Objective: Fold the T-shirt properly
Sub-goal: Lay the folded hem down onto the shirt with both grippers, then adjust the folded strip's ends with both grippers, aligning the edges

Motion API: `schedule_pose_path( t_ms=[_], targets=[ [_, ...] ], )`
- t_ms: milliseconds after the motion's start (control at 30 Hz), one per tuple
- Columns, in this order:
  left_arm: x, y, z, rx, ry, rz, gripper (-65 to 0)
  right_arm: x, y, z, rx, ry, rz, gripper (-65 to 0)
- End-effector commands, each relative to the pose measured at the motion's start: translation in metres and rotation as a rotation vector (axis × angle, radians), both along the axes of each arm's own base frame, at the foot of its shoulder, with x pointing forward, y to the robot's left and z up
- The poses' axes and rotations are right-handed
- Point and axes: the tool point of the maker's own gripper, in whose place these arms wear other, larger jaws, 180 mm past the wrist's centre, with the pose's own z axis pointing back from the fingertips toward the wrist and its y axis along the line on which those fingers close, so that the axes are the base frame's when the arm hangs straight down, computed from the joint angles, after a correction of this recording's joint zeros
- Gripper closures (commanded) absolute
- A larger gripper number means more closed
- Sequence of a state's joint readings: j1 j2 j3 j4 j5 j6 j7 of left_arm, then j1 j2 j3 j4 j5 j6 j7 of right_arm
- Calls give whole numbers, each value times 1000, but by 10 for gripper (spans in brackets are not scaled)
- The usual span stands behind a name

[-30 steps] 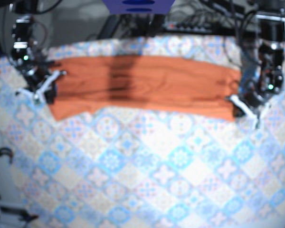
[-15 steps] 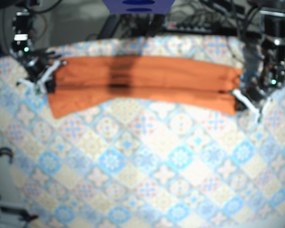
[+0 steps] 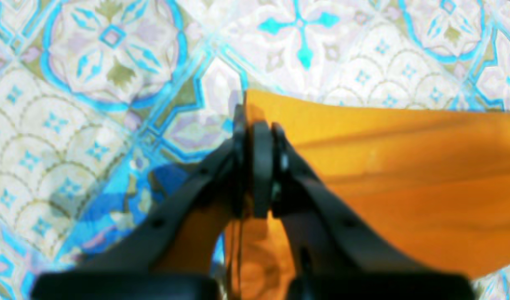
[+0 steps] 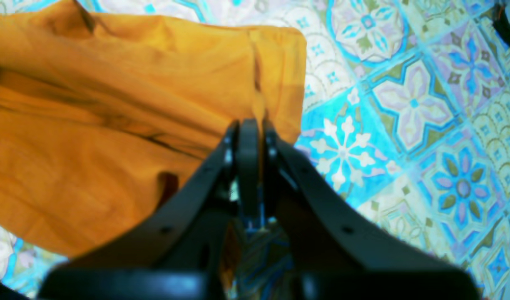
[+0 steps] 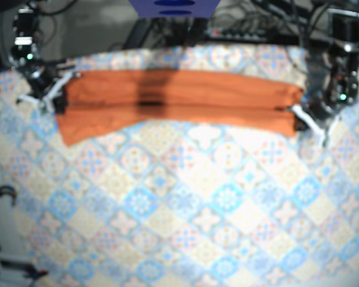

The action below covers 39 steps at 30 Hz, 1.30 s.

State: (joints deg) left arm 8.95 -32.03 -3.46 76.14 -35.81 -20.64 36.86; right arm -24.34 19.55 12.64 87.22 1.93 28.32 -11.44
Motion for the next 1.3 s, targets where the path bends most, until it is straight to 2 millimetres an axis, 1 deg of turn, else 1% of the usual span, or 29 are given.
schedule_pose_path(
  t_ms=[0, 67, 133, 200, 300, 567, 900, 967, 1067, 1133, 1200, 1267],
  targets=[
    [10, 9, 13, 22, -44, 5, 0, 6, -6, 11, -12, -36, -1, 0],
    [3, 10, 9, 20, -31, 7, 0, 5, -1, 8, 6, -36, -11, 0],
    [2, 9, 8, 19, -41, 4, 0, 4, 5, 7, 22, -39, -19, 0],
    [-4, 8, 5, 19, -32, 3, 0, 0, 6, 4, 26, -31, -21, 0],
    [-8, 8, 2, 19, -23, 3, 0, -3, 9, 2, 32, -23, -16, 0],
    [-9, 8, 1, 19, -21, 3, 0, -7, 16, -4, 55, -13, -31, 0],
    [-8, 10, 4, 17, -27, 9, 0, -8, 20, -5, 69, -18, -44, 0],
    [-7, 11, 4, 18, -29, 12, 0, -8, 20, -5, 69, -18, -44, 0],
    [-2, 16, 13, 23, -58, 26, 0, -12, 21, -7, 70, -9, -45, 0],
    [-5, 13, 17, 26, -64, 10, 0, -13, 20, -7, 70, -9, -46, 0],
    [-2, 6, 26, 29, -88, -15, 0, -13, 20, -7, 69, -10, -48, 0],
    [-7, 0, 29, 30, -96, -32, 0, -13, 20, -7, 69, -8, -48, 0]
  ],
)
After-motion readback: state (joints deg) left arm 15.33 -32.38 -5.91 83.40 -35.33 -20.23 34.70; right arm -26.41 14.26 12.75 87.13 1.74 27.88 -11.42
